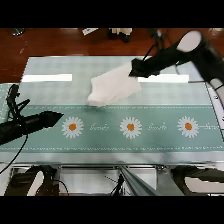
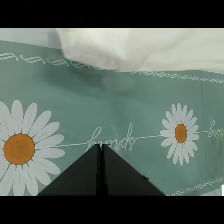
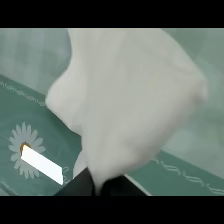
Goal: Fold the shirts.
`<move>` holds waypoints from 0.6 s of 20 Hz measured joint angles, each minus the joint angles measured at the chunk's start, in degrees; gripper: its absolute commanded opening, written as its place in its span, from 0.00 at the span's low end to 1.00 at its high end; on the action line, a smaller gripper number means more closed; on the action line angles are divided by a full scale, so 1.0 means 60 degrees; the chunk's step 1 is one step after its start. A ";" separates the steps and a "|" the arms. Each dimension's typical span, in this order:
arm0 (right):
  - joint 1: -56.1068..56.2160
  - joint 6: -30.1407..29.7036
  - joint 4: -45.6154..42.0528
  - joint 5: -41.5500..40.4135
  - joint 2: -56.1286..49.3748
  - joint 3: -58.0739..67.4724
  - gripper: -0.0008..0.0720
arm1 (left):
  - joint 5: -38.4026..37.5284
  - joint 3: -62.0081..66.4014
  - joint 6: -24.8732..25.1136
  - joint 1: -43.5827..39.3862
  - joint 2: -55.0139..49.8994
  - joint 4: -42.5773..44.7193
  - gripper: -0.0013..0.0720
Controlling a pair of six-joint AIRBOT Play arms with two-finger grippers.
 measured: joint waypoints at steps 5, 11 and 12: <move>-0.1716 0.0769 -0.0696 0.2375 0.0011 0.2565 0.05 | 0.0000 0.0000 0.0000 0.0000 -0.0011 0.0000 0.06; -0.4506 0.1206 -0.0936 0.4484 0.0463 0.3810 0.04 | 0.0000 0.0000 0.0000 0.0000 -0.0011 0.0000 0.06; -0.4998 0.1268 -0.1060 0.4779 0.0586 0.3861 0.04 | -0.0004 0.0000 0.0000 0.0000 -0.0011 0.0000 0.06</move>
